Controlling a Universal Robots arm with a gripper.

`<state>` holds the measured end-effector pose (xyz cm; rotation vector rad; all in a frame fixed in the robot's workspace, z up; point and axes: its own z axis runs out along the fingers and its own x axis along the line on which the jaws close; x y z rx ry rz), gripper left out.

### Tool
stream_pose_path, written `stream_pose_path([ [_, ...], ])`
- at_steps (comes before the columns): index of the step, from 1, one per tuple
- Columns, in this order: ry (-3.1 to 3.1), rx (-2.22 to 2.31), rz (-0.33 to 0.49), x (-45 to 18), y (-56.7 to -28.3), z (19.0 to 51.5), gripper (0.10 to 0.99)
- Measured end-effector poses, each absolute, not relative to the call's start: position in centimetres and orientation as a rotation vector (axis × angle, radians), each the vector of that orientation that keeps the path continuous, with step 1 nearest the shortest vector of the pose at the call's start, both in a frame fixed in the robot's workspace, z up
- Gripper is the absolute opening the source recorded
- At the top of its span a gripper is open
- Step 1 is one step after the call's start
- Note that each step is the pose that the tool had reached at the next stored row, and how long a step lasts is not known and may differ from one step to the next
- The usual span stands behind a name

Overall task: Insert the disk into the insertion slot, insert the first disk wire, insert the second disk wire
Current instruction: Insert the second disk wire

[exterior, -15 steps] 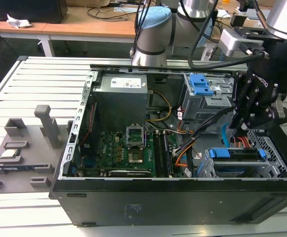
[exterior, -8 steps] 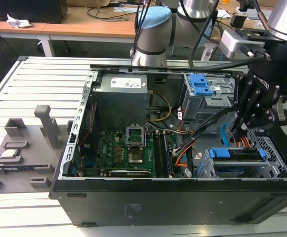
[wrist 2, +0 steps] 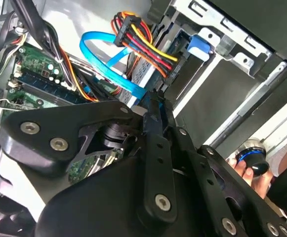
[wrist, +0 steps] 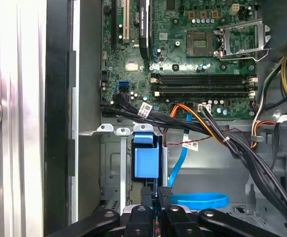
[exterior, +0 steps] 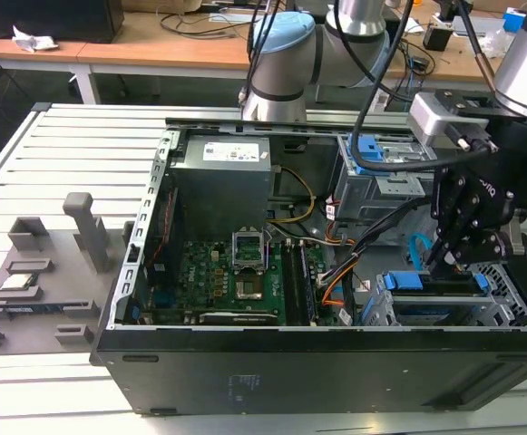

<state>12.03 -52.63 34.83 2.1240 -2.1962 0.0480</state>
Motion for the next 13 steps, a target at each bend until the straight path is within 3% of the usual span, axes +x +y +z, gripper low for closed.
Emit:
stream_pose_path([
  [13,-2.196,2.127,0.045,12.58,-52.64,34.02,0.161],
])
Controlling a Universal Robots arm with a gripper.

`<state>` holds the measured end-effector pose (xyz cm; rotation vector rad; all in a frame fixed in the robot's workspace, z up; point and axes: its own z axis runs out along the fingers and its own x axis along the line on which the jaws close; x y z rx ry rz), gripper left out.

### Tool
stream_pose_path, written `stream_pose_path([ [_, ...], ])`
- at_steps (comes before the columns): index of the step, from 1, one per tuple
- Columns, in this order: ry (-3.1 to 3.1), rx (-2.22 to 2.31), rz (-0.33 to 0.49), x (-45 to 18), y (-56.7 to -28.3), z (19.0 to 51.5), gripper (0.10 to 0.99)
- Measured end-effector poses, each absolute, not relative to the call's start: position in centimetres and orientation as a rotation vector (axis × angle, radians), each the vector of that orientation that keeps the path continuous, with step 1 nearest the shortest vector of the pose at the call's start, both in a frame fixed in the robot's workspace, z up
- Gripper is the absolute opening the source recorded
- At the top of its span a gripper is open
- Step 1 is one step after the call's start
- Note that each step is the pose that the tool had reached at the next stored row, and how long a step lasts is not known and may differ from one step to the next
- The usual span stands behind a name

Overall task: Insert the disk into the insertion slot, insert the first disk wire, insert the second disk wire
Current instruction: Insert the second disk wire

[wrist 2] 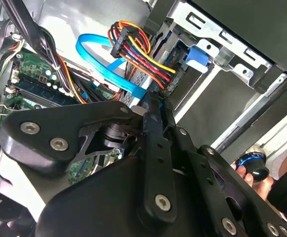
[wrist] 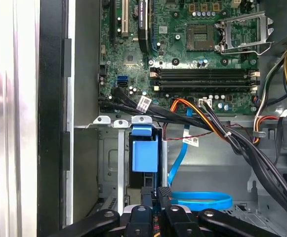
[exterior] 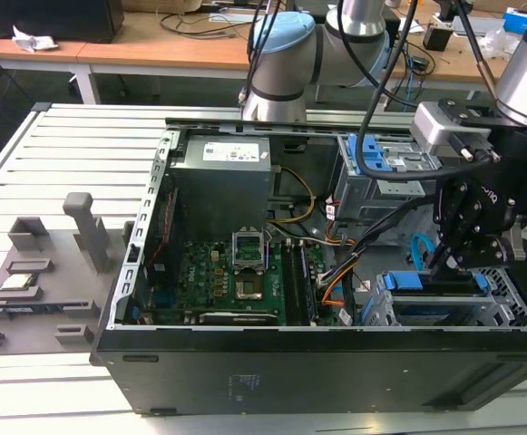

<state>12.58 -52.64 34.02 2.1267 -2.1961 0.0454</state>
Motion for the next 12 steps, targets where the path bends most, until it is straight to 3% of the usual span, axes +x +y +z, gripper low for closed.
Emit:
stream_pose_path([
  [9,-2.195,2.125,0.048,12.58,-52.64,33.77,0.161],
  [12,-2.195,2.125,0.048,12.58,-52.64,34.14,0.235],
])
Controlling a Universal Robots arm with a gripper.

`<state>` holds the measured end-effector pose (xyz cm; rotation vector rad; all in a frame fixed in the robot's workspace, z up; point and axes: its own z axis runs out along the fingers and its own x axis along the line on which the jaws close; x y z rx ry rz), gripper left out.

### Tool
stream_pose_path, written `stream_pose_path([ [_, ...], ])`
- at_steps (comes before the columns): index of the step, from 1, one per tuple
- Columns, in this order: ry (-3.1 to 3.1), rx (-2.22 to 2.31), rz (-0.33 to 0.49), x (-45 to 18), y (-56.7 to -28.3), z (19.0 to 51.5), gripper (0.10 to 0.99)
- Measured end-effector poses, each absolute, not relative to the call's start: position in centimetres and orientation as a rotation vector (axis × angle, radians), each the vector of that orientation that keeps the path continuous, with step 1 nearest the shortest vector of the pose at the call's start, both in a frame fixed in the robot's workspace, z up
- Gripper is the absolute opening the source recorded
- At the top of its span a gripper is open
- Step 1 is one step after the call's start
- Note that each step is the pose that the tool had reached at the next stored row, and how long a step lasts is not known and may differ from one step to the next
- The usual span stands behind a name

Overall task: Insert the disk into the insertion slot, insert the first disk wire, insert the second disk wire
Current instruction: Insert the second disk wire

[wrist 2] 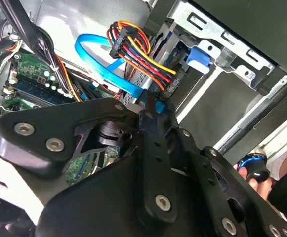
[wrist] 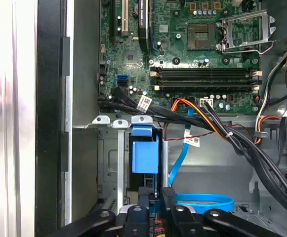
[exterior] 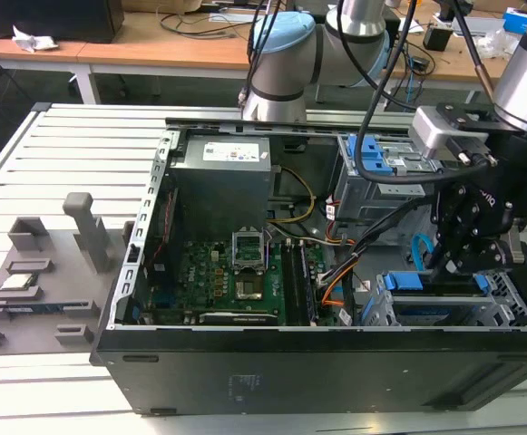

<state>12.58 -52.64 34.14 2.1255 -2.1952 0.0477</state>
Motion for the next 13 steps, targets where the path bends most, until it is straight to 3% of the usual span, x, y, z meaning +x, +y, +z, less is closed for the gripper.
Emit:
stream_pose_path([
  [6,-2.195,2.125,0.048,12.6,-52.3,37.3,0.224],
  [8,-2.195,2.125,0.048,12.6,-52.2,38.6,0.106],
  [13,-2.195,2.125,0.048,12.6,-52.2,38.9,0.106],
])
